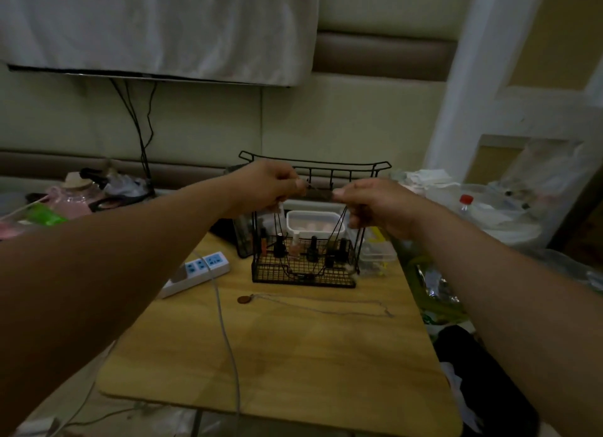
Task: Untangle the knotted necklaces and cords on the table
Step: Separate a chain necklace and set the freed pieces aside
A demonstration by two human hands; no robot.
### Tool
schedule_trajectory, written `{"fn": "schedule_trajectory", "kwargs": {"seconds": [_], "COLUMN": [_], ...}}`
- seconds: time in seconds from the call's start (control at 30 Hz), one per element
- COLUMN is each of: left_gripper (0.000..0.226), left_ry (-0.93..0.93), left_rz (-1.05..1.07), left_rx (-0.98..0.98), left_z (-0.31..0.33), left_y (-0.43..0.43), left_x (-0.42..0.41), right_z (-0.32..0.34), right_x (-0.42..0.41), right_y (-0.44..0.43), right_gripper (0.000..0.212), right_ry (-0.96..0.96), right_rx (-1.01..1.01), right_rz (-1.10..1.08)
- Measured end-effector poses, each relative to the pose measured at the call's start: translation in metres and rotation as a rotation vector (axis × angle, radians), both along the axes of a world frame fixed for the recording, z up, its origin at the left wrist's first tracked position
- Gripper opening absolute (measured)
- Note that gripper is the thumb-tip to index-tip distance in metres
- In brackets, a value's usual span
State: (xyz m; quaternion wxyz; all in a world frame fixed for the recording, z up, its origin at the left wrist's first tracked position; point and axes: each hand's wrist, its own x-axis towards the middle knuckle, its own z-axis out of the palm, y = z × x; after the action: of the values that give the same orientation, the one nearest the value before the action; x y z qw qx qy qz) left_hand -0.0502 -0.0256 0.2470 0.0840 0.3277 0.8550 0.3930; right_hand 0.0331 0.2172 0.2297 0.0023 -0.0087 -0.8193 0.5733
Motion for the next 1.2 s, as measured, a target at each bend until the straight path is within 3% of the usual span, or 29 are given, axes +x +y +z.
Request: {"fn": "schedule_trajectory", "kwargs": {"seconds": [0.13,0.3,0.53,0.87,1.2], "left_gripper": [0.021,0.021,0.017,0.009,0.007], "left_ry": [0.033,0.028,0.029,0.196,0.361], "left_rz": [-0.042,0.025,0.119,0.249,0.331], "left_rx": [-0.052,-0.109,-0.043,0.12,0.081], "left_z": [0.007,0.006,-0.004,-0.017,-0.042], "left_y": [0.014,-0.003,-0.025,-0.017,-0.011], "left_x": [-0.004,-0.022,-0.04,-0.056,-0.071], "right_z": [0.016,0.013,0.001,-0.007,-0.027], "right_x": [-0.011,-0.022,-0.03,-0.042,-0.054], "right_y": [-0.019,-0.006,0.007,0.019,0.019], "right_gripper": [0.014,0.018,0.017,0.018,0.022], "right_ry": [0.015,0.083,0.144,0.28,0.308], "right_rx": [0.126,0.17,0.175,0.16,0.318], "right_rz": [0.084,-0.036,-0.136,-0.374,-0.437]}}
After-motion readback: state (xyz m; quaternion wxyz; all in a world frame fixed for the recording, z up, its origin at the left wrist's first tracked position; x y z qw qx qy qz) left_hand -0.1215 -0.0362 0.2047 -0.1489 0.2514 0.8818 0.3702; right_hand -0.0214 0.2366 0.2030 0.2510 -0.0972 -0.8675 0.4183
